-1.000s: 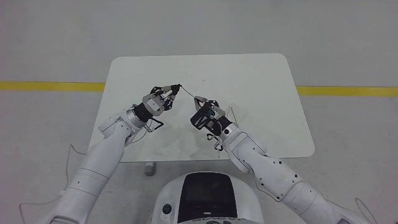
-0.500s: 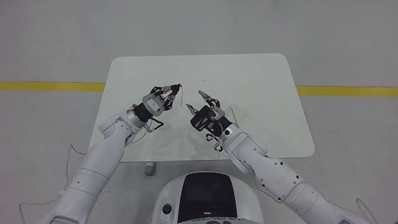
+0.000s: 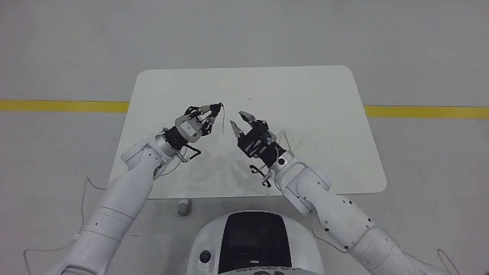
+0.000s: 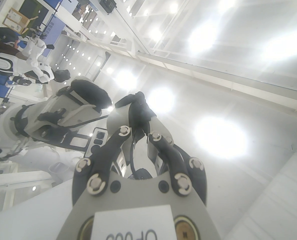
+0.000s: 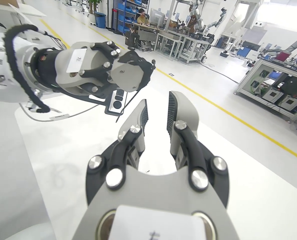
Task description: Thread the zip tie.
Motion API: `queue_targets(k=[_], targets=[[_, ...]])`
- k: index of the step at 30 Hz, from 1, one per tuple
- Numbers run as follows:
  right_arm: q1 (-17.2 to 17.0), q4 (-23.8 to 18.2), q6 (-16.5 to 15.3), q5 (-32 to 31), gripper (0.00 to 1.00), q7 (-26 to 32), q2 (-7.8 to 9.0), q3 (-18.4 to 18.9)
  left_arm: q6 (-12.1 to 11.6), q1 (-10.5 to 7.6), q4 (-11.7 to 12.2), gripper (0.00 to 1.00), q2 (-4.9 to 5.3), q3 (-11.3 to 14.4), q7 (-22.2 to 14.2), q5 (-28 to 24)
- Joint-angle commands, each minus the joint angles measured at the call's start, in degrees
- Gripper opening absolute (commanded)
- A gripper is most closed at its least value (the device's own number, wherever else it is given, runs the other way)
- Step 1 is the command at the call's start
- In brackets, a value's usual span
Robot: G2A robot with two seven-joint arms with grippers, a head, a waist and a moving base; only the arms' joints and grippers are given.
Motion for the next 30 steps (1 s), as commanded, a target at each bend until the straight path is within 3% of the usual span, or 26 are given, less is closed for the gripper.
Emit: queue_targets(k=[1,4,23,30], targets=[[-0.1,-0.3,-0.36,0.07,0.27,0.67,-0.18,-0.17,0.0,0.0,0.0,0.0,0.0,0.0,0.0,0.0],[-0.09,-0.24,-0.81,0.39,0.31,1.43,-0.54,-0.56,0.0,0.0,0.0,0.0,0.0,0.0,0.0,0.0],[2.07,2.68,-0.44,3.93,0.26,3.41,-3.33,-2.15,0.0,0.0,0.0,0.0,0.0,0.0,0.0,0.0],[2.43,3.58,0.5,3.43,0.04,3.56,-4.11,-2.1,0.0,0.0,0.0,0.0,0.0,0.0,0.0,0.0]])
